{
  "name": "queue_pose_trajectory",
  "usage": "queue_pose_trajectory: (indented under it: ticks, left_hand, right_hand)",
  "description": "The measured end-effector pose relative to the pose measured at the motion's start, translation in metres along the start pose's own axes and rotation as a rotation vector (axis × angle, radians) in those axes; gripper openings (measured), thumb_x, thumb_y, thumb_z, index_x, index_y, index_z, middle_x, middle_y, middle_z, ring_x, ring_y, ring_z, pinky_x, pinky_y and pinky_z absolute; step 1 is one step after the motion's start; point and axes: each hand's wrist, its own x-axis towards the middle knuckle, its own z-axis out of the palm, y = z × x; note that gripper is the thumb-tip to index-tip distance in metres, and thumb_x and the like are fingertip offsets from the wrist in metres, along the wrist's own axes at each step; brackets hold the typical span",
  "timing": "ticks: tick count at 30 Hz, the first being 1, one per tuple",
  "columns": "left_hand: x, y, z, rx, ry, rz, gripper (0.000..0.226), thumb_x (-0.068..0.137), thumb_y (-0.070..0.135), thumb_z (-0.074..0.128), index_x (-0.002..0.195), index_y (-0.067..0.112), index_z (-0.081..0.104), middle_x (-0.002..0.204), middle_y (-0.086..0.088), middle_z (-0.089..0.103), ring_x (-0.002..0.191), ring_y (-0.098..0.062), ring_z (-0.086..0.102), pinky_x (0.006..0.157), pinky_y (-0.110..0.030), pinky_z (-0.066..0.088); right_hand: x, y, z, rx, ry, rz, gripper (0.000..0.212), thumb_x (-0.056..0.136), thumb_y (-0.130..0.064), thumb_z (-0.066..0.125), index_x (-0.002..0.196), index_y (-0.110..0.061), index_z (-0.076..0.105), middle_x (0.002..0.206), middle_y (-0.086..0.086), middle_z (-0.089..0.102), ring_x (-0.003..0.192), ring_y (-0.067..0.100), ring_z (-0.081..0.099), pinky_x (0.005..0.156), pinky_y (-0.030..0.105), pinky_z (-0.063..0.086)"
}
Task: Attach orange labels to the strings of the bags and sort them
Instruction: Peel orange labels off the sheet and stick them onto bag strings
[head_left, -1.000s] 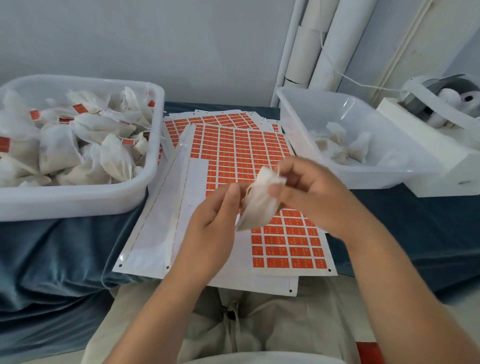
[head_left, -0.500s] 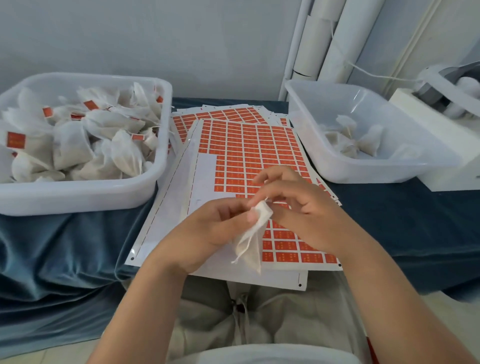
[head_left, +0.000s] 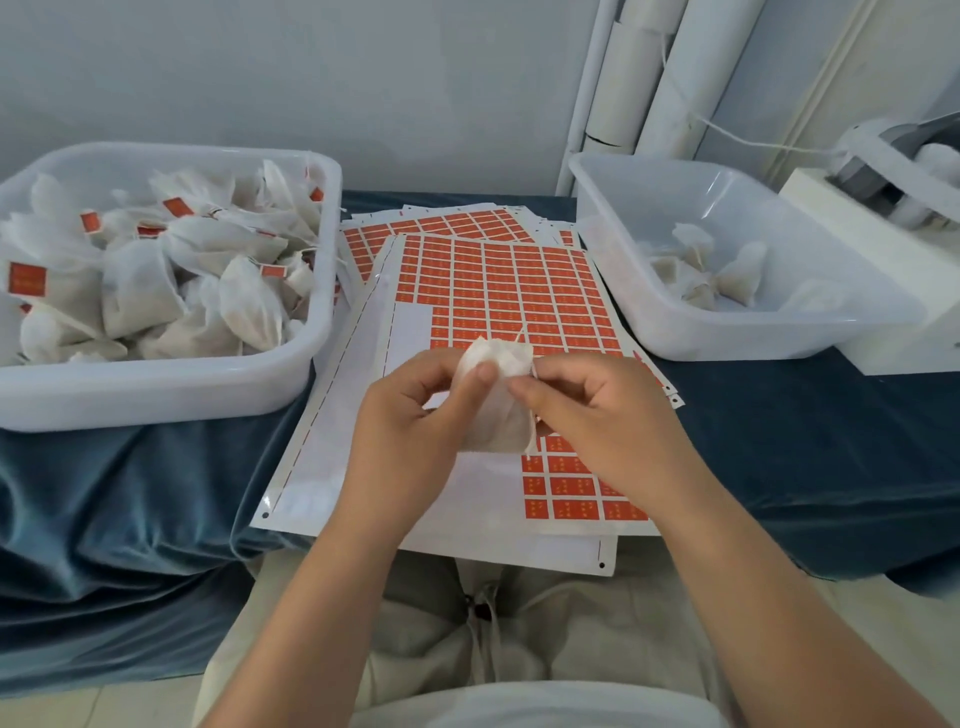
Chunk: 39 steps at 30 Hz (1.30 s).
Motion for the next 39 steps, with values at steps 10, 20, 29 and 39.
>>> queue_pose_trajectory:
  ticks: [10,20,29,39]
  left_hand:
    - [0.001,-0.004,0.0,-0.031,-0.017,-0.087,0.011,0.106,0.039,0.057,0.098,0.031,0.061,0.098,0.019,0.071,0.094,-0.001,0.068,0.068,-0.01,0.053]
    - [0.0,-0.006,0.0,0.069,-0.153,-0.005,0.008,0.106,0.03,0.057,0.109,0.035,0.063,0.101,0.019,0.069,0.099,-0.004,0.067,0.077,-0.011,0.053]
    - [-0.002,-0.002,0.005,0.179,-0.163,0.015,0.041,0.088,0.063,0.062,0.109,0.03,0.074,0.095,0.02,0.074,0.089,-0.007,0.071,0.069,-0.014,0.056]
    - [-0.001,0.002,0.004,0.052,-0.013,-0.145,0.037,0.107,0.052,0.044,0.087,0.029,0.065,0.091,0.012,0.067,0.086,0.001,0.064,0.063,-0.007,0.047]
  right_hand:
    - [0.0,-0.007,-0.01,0.135,0.013,0.059,0.03,0.109,-0.035,0.051,0.089,-0.034,0.073,0.075,-0.009,0.073,0.068,0.004,0.07,0.066,0.008,0.052]
    - [0.003,-0.005,-0.001,0.158,-0.095,0.259,0.033,0.103,-0.065,0.041,0.095,-0.049,0.069,0.064,-0.012,0.062,0.057,0.002,0.059,0.06,0.017,0.048]
    - [0.0,0.002,0.001,-0.156,0.015,0.036,0.037,0.107,-0.047,0.05,0.076,-0.031,0.063,0.067,-0.017,0.06,0.065,0.001,0.061,0.062,0.007,0.045]
    - [0.007,0.008,-0.011,0.759,-0.071,0.266,0.042,0.102,-0.025,0.051,0.064,-0.016,0.036,0.058,0.0,0.033,0.049,0.013,0.029,0.049,0.024,0.034]
